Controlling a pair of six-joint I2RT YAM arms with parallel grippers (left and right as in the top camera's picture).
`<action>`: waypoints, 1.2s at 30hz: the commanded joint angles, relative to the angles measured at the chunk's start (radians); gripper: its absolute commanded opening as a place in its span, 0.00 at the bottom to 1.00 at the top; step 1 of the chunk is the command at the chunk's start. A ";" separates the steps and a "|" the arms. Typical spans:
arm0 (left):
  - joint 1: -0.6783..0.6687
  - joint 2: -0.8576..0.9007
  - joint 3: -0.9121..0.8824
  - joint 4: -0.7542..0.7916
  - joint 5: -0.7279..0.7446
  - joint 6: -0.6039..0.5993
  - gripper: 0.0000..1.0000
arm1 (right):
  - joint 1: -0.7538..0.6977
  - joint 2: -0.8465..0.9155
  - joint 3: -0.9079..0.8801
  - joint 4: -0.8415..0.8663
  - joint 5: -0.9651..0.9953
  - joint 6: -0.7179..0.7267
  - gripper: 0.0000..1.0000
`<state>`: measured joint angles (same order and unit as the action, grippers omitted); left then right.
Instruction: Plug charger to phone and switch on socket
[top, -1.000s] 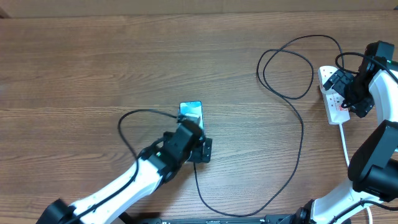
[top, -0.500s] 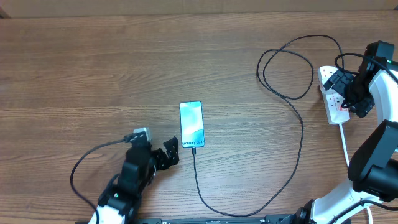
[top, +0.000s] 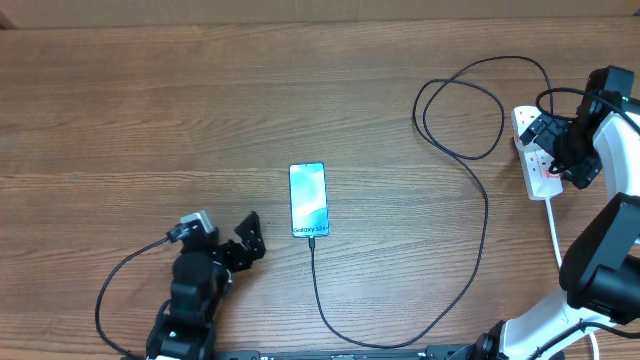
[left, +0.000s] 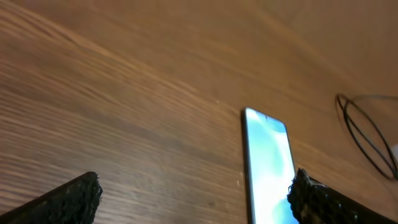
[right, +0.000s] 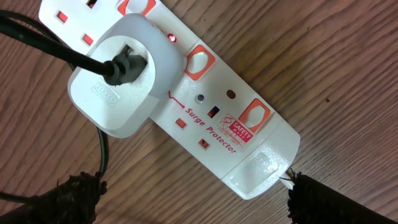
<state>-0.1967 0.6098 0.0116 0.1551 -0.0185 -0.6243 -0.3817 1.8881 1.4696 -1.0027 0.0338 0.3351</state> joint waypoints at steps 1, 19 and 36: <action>0.057 -0.080 -0.007 -0.047 0.005 0.068 1.00 | 0.001 -0.014 0.001 0.006 0.006 -0.011 1.00; 0.201 -0.517 -0.007 -0.237 0.027 0.502 1.00 | 0.001 -0.014 0.001 0.006 0.006 -0.011 1.00; 0.204 -0.607 -0.007 -0.237 0.017 0.695 0.99 | 0.001 -0.014 0.001 0.006 0.007 -0.011 1.00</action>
<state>-0.0036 0.0151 0.0082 -0.0792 -0.0040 0.0341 -0.3817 1.8881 1.4696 -1.0027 0.0338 0.3321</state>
